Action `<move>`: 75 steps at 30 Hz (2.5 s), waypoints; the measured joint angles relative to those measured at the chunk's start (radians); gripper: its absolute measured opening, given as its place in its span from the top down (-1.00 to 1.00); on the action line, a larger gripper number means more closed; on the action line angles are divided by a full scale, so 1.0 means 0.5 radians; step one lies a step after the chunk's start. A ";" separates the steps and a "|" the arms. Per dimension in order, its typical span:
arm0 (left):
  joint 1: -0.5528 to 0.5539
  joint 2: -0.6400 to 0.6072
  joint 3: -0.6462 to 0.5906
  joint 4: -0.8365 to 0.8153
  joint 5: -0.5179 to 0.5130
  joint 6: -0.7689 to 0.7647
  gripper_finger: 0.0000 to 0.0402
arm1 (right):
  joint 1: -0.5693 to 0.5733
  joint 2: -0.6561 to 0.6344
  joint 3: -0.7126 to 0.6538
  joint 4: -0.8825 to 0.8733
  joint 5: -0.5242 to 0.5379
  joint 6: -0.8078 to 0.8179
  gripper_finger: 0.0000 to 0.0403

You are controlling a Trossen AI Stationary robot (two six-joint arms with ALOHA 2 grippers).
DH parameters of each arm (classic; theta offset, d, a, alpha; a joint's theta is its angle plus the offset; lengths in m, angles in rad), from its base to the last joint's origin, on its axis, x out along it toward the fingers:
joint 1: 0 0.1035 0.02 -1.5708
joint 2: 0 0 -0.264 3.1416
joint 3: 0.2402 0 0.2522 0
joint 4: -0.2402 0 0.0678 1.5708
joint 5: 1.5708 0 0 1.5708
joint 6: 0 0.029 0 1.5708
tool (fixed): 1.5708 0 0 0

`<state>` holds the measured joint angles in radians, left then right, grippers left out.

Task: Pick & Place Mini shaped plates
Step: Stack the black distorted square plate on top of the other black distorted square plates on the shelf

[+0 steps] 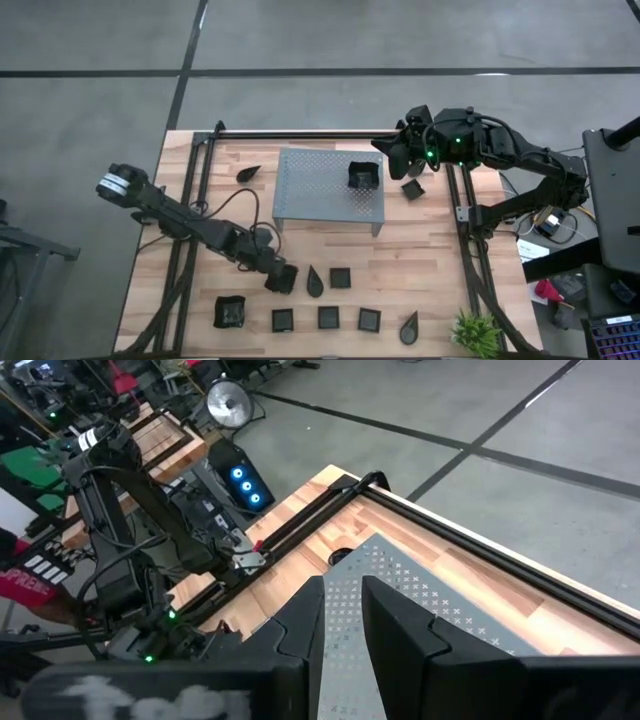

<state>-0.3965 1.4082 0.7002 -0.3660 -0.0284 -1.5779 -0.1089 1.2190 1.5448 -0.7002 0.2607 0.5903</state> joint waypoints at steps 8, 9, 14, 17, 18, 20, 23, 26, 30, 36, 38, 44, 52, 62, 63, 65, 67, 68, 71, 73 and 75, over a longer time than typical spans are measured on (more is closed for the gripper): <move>0.001 -0.098 0.036 0.076 -0.062 0.009 1.00 | 0.000 0.000 -0.001 0.000 -0.001 0.001 0.66; 0.001 -0.121 0.056 0.075 -0.088 0.018 1.00 | 0.000 0.000 -0.001 0.000 0.000 0.001 0.66; 0.002 -0.237 0.186 0.069 -0.264 0.089 1.00 | 0.000 0.000 -0.001 0.001 -0.001 0.017 0.66; 0.002 -0.289 0.280 0.065 -0.399 0.166 1.00 | 0.000 0.000 -0.001 0.001 -0.002 0.023 0.66; 0.003 -0.305 0.319 0.066 -0.456 0.209 1.00 | 0.000 0.000 -0.001 0.001 -0.002 0.024 0.66; 0.006 -0.321 0.404 0.033 -0.575 0.314 1.00 | 0.000 0.000 -0.001 0.001 -0.003 0.024 0.66; 0.022 -0.329 0.559 -0.062 -0.773 0.450 1.00 | 0.000 0.000 -0.001 0.002 -0.004 0.011 0.66; 0.052 -0.335 0.723 -0.169 -0.979 0.602 1.00 | 0.015 0.000 -0.001 0.005 0.014 -0.044 0.66; 0.138 -0.335 0.941 -0.308 -1.261 0.840 1.00 | 0.085 0.000 -0.001 0.017 0.187 -0.160 0.60; 0.295 -0.335 1.204 -0.346 -1.638 1.396 1.00 | 0.229 0.035 -0.001 0.188 0.427 -0.434 0.40; 0.353 -0.335 1.252 -0.349 -1.749 1.496 1.00 | 0.256 0.051 -0.001 0.225 0.469 -0.516 0.33; 0.493 -0.335 1.343 -0.349 -2.038 1.721 1.00 | 0.261 0.169 -0.008 0.287 0.615 -0.639 0.21; 0.631 -0.323 1.377 -0.065 -2.356 2.003 1.00 | 0.262 0.409 0.011 0.586 0.721 -0.813 0.30; 0.656 -0.271 1.376 0.411 -2.348 2.730 1.00 | 0.257 0.608 0.011 0.997 0.745 -1.095 0.35; 0.657 -0.268 1.376 0.411 -2.344 2.738 1.00 | 0.257 0.618 0.011 1.023 0.745 -1.099 0.34; 0.659 -0.255 1.376 0.415 -2.341 2.739 1.00 | 0.254 0.635 0.011 1.063 0.751 -1.101 0.31; 0.658 -0.247 1.376 0.416 -2.335 2.740 1.00 | 0.247 0.643 0.011 1.081 0.800 -1.086 0.28; 0.658 -0.243 1.376 0.418 -2.330 2.740 1.00 | 0.242 0.646 0.011 1.099 0.817 -1.083 0.27; 0.658 -0.232 1.376 0.441 -2.280 2.739 1.00 | 0.217 0.646 0.011 1.131 0.842 -1.083 0.24; 0.654 -0.227 1.376 0.464 -2.252 2.738 1.00 | 0.199 0.646 0.011 1.136 0.842 -1.071 0.24; 0.651 -0.227 1.376 0.470 -2.236 2.736 1.00 | 0.187 0.646 0.011 1.138 0.841 -1.066 0.25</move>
<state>-0.0711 1.2945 1.3880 -0.1310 -1.1463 -0.2098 -0.0153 1.5421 1.5501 -0.1314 0.6813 0.0572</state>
